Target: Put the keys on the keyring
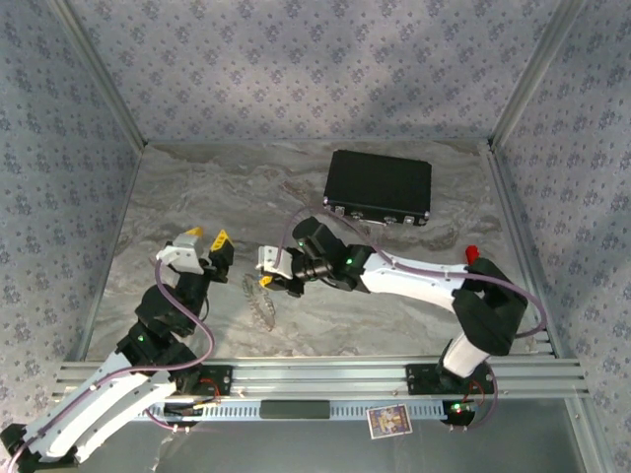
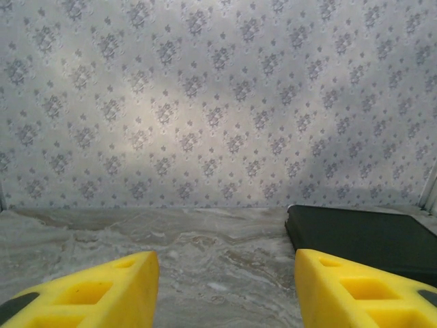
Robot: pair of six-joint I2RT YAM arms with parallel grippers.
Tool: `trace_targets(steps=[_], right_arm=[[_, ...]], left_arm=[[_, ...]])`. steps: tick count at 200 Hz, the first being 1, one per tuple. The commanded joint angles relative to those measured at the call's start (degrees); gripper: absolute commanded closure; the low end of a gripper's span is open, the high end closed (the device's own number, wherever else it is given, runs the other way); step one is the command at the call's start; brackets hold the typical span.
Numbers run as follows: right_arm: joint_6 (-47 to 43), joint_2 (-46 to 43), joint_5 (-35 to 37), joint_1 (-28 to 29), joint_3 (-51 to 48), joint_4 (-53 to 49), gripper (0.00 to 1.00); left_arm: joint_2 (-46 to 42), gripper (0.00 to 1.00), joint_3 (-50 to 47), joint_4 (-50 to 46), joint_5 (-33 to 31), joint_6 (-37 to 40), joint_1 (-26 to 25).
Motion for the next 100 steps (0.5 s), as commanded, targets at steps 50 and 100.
trace_targets(steps=[50,100], right_arm=[[-4.47,0.69,6.15,-3.7,-1.9,-6.91,0.93],[-12.98,-0.51,11.89,-6.83,-3.71,-22.84,0.92]], left_arm=[[-0.51,0.44,-0.44,-3.83,-0.74,-5.38,3.09],[0.83,0.45,-3.86,-3.37,0.13,-7.78,4.41]])
